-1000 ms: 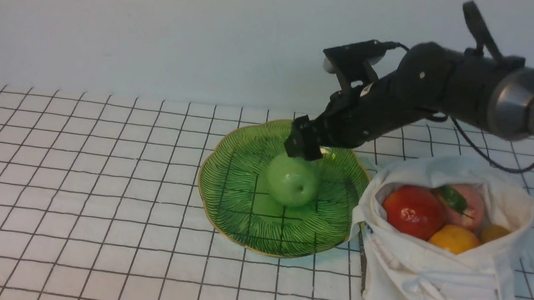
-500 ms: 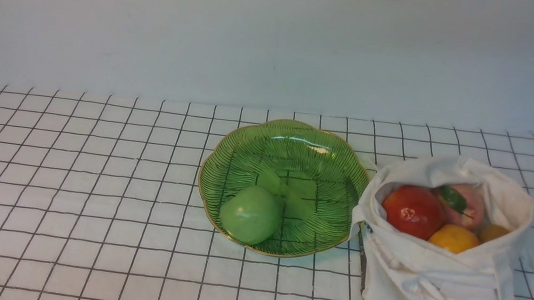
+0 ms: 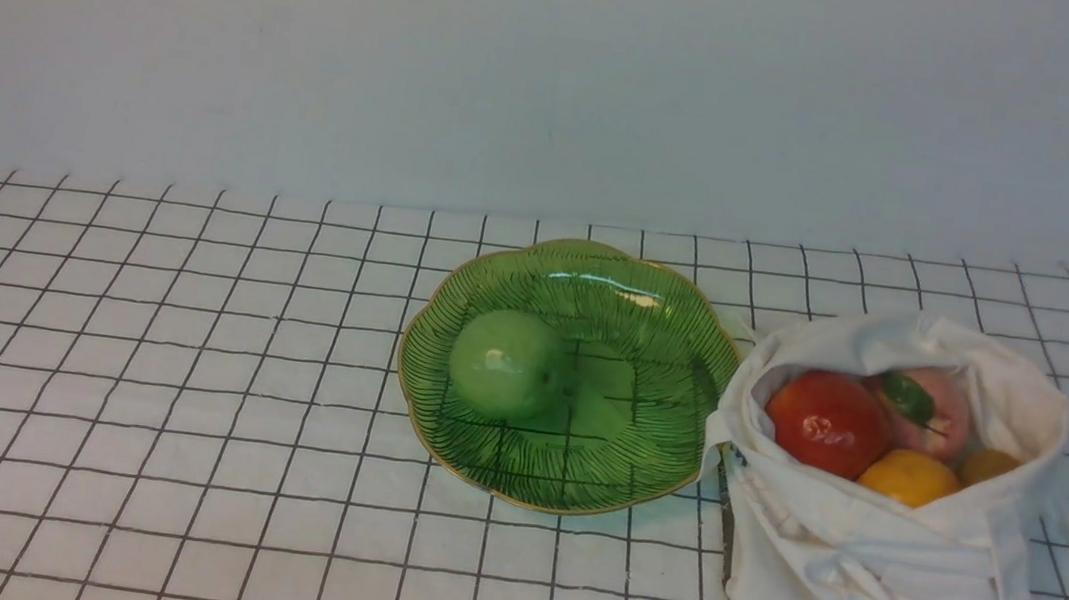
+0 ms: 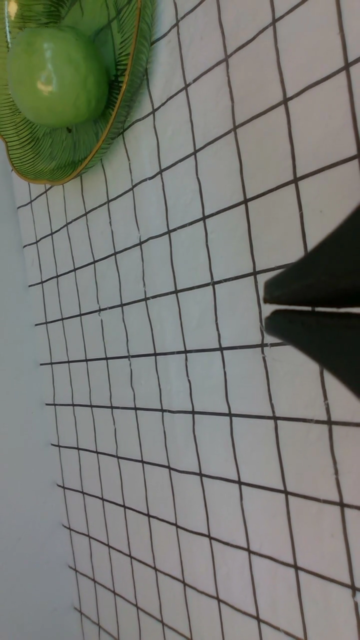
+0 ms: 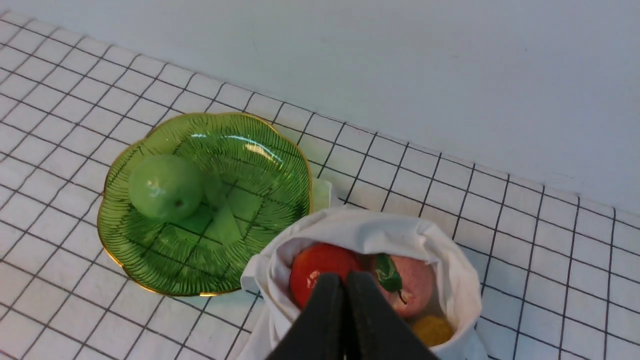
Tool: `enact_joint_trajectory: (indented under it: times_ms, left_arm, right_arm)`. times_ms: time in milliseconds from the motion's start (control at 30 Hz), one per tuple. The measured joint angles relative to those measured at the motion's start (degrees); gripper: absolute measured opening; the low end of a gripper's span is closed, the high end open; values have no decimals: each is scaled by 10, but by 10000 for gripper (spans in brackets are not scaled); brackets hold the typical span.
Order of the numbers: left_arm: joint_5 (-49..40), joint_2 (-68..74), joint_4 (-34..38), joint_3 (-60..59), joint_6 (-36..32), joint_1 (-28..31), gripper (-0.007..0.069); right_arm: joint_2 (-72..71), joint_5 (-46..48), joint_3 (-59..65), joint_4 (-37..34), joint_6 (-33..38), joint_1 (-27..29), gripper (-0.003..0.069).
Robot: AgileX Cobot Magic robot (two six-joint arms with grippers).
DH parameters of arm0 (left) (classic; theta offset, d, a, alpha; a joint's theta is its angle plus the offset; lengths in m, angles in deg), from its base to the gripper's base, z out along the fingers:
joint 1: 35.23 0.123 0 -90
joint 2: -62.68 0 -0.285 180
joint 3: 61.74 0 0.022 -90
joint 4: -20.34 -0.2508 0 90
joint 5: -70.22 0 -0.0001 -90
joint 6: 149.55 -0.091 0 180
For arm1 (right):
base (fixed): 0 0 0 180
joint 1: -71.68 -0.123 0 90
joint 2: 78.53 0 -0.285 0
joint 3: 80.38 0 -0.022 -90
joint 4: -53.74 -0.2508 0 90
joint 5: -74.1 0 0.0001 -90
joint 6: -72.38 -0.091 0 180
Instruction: Take the fruit out of the bag on the white checkered tablecloth and place them on the plate.
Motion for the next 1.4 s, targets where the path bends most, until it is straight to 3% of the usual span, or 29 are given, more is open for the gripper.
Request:
enact_joint_trajectory:
  times_ms: [67,100,200,333,1267,1400]
  left_arm:
    - [0,0,0,0,0,0,-8]
    - [0,0,0,0,0,0,-8]
    - [0,0,0,0,0,0,-8]
    - [0,0,0,0,0,0,-8]
    - [0,0,0,0,0,0,-8]
    - [0,0,0,0,0,0,-8]
  right_arm:
    - [-141,-158,188,-6,-4,0,-14]
    - [-151,-172,202,-6,-5,0,-14]
    - [-280,-359,401,-24,-7,0,-14]
    - [-349,-477,521,-34,-17,0,-14]
    - [-358,-510,543,-34,-19,0,-14]
    - [-380,-513,588,-19,-19,37,-14]
